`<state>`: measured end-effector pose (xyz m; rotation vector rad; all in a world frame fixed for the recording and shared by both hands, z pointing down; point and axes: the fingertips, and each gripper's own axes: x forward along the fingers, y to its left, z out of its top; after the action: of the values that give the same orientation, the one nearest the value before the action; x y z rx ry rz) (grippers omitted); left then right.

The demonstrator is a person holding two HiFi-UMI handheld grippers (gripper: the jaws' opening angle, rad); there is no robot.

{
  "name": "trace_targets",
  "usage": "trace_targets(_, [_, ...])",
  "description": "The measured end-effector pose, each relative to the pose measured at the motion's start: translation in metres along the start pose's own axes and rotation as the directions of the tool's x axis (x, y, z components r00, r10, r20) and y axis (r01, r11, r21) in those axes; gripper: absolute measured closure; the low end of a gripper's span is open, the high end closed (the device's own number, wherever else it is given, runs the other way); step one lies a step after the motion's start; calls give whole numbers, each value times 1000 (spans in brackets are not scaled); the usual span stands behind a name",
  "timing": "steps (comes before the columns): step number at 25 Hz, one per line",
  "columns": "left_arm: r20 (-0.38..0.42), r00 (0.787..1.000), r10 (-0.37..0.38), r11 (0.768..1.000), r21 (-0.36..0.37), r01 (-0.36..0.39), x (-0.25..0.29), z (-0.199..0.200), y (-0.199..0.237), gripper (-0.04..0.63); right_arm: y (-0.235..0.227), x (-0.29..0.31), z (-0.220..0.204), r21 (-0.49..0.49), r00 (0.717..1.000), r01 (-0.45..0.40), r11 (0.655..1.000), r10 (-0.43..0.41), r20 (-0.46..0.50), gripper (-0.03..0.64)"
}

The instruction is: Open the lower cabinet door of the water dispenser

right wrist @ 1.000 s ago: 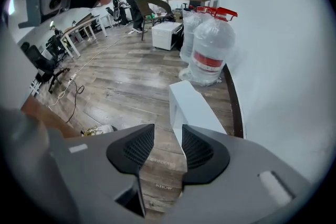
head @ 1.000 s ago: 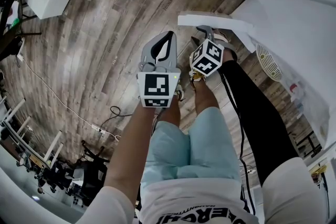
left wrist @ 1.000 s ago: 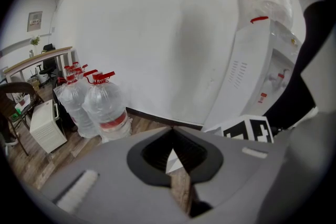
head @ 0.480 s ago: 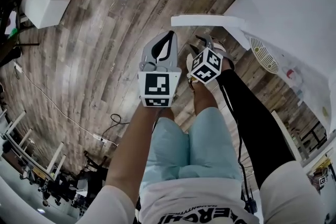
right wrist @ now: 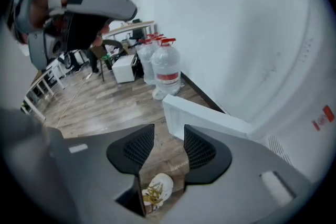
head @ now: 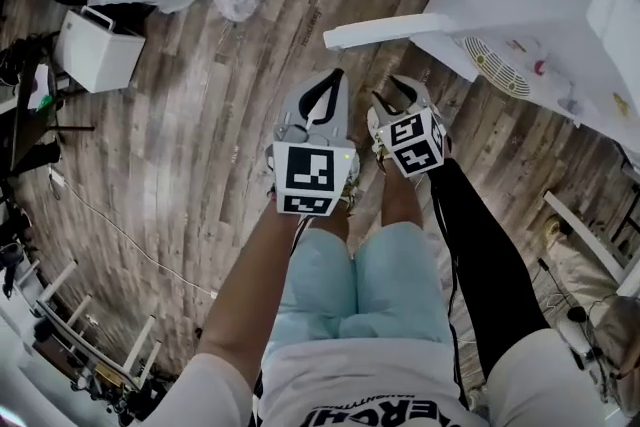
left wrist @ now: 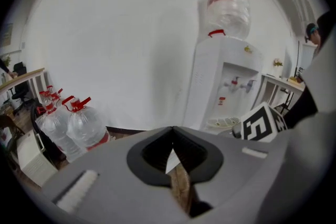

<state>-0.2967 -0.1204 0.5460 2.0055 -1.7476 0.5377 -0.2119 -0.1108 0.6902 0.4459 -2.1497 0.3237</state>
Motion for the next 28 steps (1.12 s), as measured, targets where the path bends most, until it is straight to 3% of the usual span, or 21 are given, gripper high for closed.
trace_targets(5, [23,998,-66,995,74,64,-28,12,-32,540,2,-62,6,149,988,95,984,-112,110,456])
trace_targets(11, [43,988,-147,977,162,138,-70,43,-79,540,-3,-160,7,241,953,206,948,-250,171,456])
trace_targets(17, [62,967,-247,931,293,219,-122,83,-134,540,-1,-273,1,322,898,292,900,-374,231,456])
trace_targets(22, [92,964,-251,932,293,214,-165,109,-166,540,13,-352,-12,383,852,342,858,-455,259,456])
trace_targets(28, [167,952,-257,929,313,196,-219,145,-225,540,44,-428,-23,397,809,344,851,-483,334,456])
